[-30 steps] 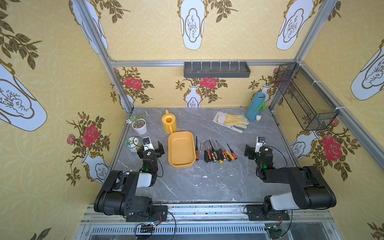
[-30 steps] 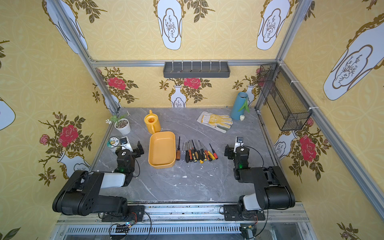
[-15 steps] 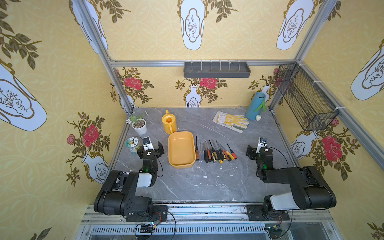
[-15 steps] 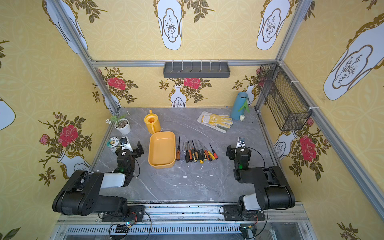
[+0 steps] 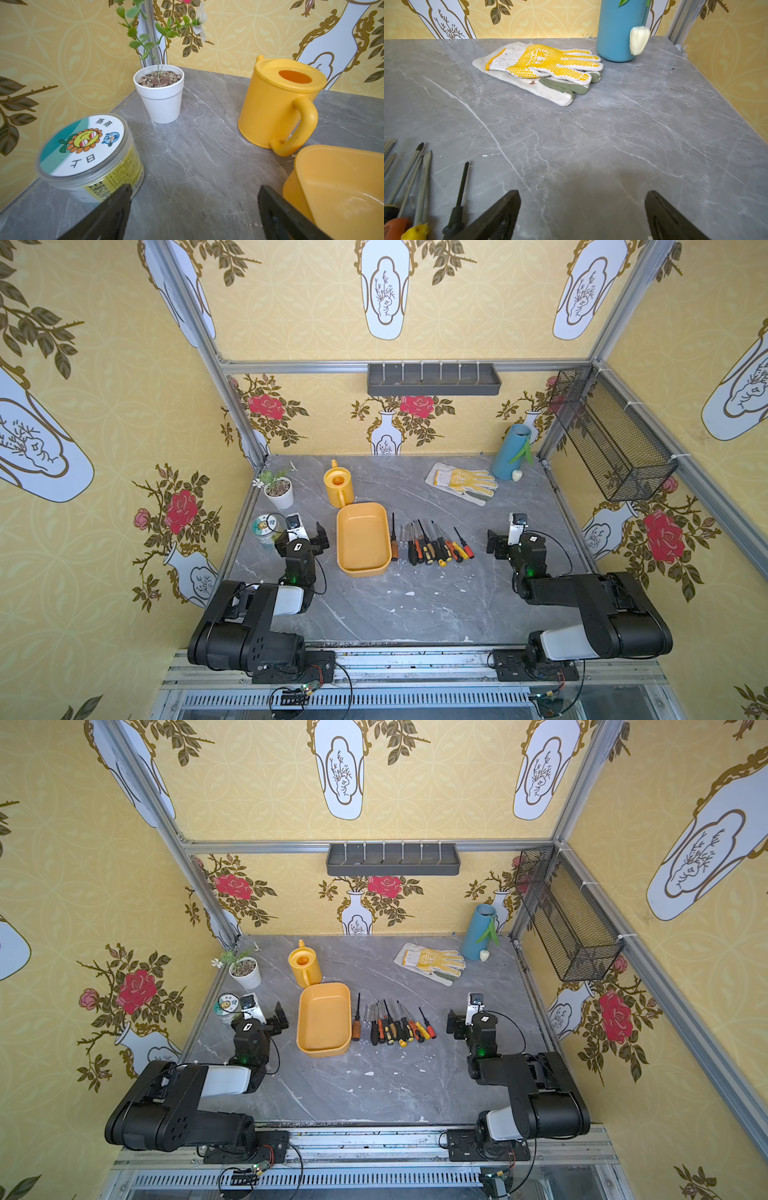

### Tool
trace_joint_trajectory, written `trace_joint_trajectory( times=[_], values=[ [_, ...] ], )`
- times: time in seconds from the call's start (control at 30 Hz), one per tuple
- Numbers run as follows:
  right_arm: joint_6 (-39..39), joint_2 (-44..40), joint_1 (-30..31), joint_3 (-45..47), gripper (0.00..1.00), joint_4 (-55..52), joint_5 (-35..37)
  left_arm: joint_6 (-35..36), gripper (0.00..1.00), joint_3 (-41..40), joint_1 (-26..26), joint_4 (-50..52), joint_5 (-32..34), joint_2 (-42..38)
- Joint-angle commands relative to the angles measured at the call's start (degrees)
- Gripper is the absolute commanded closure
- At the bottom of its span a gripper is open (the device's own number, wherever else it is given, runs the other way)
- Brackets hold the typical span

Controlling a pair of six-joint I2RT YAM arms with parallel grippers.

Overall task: Take out the screwdriver from the storage box
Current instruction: Reset both arms

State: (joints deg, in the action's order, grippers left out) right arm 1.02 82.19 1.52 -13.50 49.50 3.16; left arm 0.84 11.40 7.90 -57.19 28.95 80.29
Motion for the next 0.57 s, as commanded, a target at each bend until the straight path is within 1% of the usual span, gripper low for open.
trace_joint_trajectory(
  times=[0.0,0.33,0.43,0.53],
  values=[
    [-0.6,0.1,0.1,-0.3,0.03,1.7,-0.3,-0.2,0.01,-0.1,0.0,-0.9,-0.1,0.1],
    [-0.6,0.1,0.0,-0.3,0.03,1.7,-0.3,-0.5,0.01,0.2,-0.1,-0.8,-0.2,0.4],
    [-0.7,0.1,0.1,-0.3,0.03,1.7,-0.3,-1.1,0.01,0.2,-0.8,0.0,-1.7,0.1],
    [-0.7,0.1,0.0,-0.3,0.03,1.7,-0.3,-1.0,0.01,0.3,-0.8,0.3,-1.6,-0.2]
  ],
)
